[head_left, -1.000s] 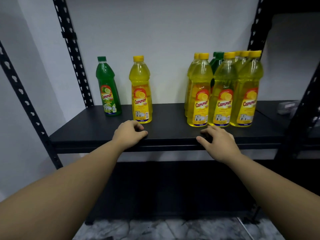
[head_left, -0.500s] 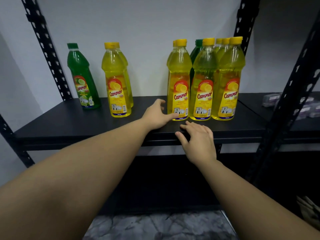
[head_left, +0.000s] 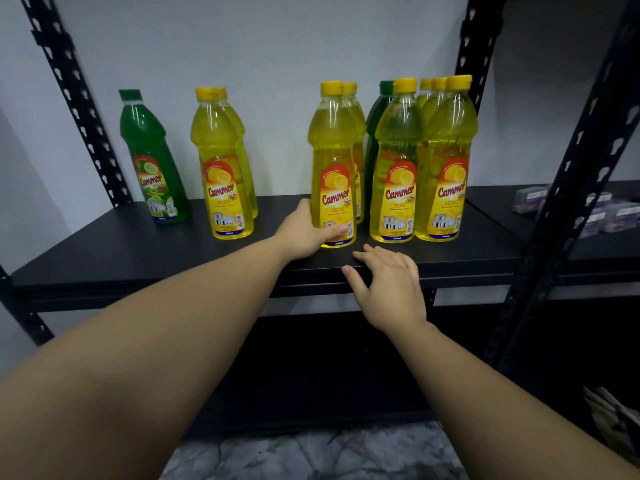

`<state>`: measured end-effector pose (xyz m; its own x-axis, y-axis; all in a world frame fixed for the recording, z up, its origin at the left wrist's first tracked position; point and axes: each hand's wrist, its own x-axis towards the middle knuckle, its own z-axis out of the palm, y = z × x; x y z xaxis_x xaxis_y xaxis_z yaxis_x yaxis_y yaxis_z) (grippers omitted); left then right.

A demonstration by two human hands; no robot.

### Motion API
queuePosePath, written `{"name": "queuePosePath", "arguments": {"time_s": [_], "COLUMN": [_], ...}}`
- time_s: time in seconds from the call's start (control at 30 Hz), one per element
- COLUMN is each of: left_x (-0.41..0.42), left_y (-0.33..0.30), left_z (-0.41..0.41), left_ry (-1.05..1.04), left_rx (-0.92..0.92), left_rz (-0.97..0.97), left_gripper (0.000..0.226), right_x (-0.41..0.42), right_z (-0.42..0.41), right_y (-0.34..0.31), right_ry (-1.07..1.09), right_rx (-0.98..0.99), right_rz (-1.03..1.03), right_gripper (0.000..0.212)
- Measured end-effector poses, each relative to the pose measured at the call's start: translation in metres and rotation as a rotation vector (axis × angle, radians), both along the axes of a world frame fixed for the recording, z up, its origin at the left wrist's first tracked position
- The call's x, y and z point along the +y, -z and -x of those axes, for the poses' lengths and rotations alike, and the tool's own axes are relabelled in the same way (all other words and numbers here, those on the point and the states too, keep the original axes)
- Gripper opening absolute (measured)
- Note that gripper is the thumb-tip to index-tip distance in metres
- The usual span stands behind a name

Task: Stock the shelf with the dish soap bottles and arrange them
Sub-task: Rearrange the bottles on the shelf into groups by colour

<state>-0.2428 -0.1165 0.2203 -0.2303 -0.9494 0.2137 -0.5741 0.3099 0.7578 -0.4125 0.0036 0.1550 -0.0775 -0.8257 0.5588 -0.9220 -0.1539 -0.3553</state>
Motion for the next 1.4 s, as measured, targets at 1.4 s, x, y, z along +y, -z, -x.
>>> {"name": "queuePosePath", "arguments": {"time_s": [1.4], "left_x": [0.052], "left_y": [0.007], "left_z": [-0.185], "left_ry": [-0.243], "left_rx": [0.127], "left_rz": [-0.004], "left_gripper": [0.074], "right_x": [0.003], "right_z": [-0.018], "right_y": [-0.018], "right_ry": [0.085], "right_rx": [-0.002], "right_rz": [-0.092], "right_gripper": [0.052]}}
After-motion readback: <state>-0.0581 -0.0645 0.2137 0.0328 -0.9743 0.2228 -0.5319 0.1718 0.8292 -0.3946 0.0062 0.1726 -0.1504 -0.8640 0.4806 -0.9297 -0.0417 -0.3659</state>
